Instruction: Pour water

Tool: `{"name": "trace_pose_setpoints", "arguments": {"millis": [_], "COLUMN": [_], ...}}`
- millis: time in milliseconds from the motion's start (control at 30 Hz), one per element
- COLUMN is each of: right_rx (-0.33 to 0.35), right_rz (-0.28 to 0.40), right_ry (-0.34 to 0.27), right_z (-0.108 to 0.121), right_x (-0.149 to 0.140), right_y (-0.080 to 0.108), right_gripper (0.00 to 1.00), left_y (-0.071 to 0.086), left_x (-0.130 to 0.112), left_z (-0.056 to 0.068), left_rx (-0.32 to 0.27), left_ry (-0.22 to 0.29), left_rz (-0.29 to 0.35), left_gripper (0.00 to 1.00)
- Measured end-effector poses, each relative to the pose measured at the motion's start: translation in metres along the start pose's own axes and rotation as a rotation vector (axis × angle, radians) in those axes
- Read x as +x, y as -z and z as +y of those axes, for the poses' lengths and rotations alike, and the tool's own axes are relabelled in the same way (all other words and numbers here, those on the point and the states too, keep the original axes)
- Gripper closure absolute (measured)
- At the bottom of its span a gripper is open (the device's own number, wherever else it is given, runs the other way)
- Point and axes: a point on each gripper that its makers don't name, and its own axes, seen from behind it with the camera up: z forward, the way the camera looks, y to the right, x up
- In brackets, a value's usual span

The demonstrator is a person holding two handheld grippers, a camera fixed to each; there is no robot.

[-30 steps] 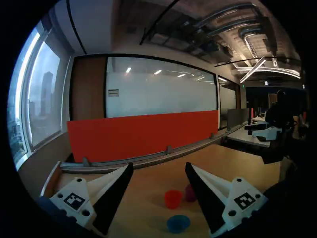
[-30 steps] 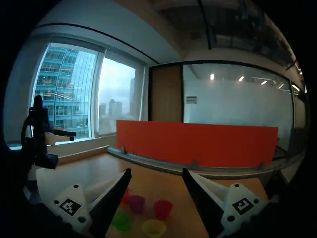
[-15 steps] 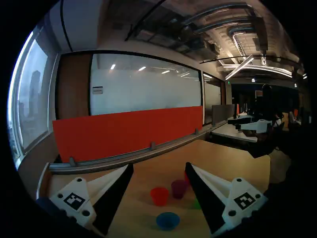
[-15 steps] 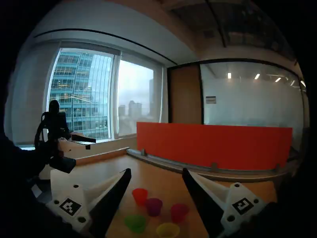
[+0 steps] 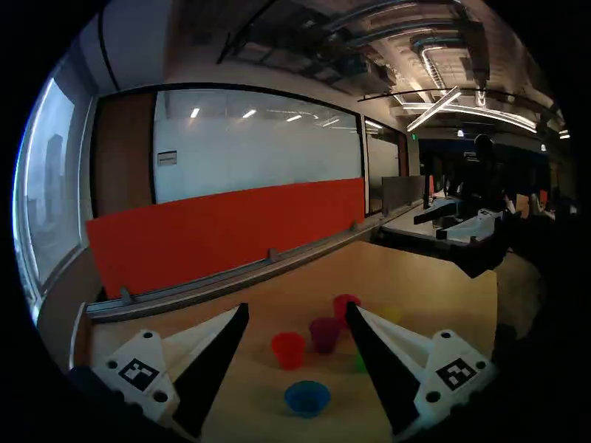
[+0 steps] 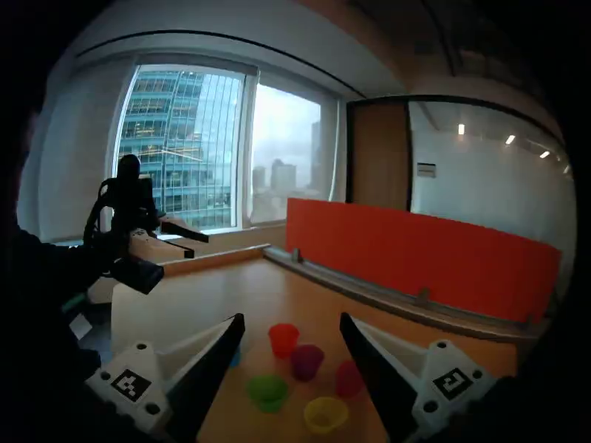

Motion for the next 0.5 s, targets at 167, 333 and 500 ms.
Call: {"name": "trace_pose_setpoints", "arguments": {"millis": [167, 333, 500], "right_rx": [0.023, 0.045, 0.057], "right_rz": [-0.029, -0.063, -0.11], "right_ry": [0.015, 0.021, 0.027], "right_z": [-0.007, -0.009, -0.011], "right_x": [-0.009, -0.021, -0.041], "right_y": [0.0, -0.001, -0.003], "right_gripper": [0.0, 0.0, 0.0], "left_y": [-0.002, -0.005, -0.007], "left_x": [-0.014, -0.03, -0.05], "left_z": [0.005, 0.008, 0.011], "left_rx": [-0.021, -0.031, -0.039], "left_ry": [0.003, -0.007, -0.006], "left_rz": [-0.036, -0.075, -0.117], "left_gripper": [0.02, 0.02, 0.03]}}
